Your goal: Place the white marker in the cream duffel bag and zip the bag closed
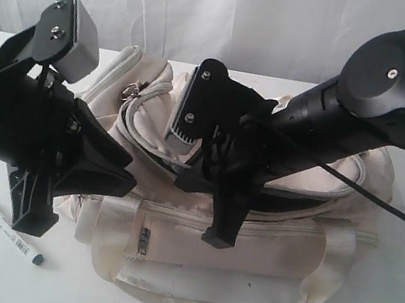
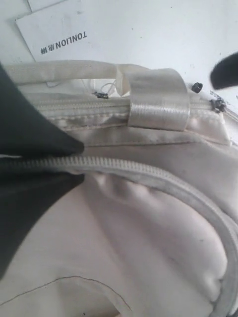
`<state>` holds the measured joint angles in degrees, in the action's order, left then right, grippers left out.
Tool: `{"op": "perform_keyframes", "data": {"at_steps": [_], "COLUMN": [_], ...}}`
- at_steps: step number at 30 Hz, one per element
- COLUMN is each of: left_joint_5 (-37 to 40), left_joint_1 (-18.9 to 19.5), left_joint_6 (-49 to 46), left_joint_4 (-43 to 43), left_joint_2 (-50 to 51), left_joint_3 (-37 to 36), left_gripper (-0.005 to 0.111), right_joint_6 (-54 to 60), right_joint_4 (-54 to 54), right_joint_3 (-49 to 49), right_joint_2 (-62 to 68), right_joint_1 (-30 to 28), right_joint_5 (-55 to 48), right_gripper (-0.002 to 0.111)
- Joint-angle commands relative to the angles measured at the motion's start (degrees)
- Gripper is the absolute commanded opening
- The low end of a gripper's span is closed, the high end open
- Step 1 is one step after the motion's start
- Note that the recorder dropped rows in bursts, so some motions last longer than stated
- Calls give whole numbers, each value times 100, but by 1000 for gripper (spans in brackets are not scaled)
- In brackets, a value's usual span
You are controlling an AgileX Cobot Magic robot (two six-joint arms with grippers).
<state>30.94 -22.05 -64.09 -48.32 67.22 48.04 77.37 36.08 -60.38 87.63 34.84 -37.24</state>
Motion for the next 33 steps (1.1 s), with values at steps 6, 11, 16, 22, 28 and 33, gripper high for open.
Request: {"op": "perform_keyframes", "data": {"at_steps": [6, 11, 16, 22, 28, 33], "left_joint_5": [-190, -785, -1578, -1874, -2267, -2460], "left_joint_1": [-283, -735, -952, -961, -961, -1006], "left_joint_6": [-1297, -1861, -2378, -2913, -3404, -3525], "left_joint_4": [-433, -433, -394, -368, -368, -368], "left_joint_2": [-49, 20, 246, 611, 786, 957], "left_joint_3": [-31, -31, -31, -31, -31, 6], "left_gripper": [37, 41, 49, 50, 50, 50], "right_joint_6": [-277, -288, -332, -618, -724, -713], "right_joint_4": [-6, -18, -82, -580, -762, -789], "right_joint_3": [-22, -44, -200, -456, -561, -575], "right_joint_2": [-189, -233, -246, -246, -246, -246], "right_joint_1": [8, -3, -3, -79, -357, -415], "right_joint_5": [675, 684, 683, 418, 46, -131], "right_gripper": [0, 0, 0, 0, 0, 0]}}
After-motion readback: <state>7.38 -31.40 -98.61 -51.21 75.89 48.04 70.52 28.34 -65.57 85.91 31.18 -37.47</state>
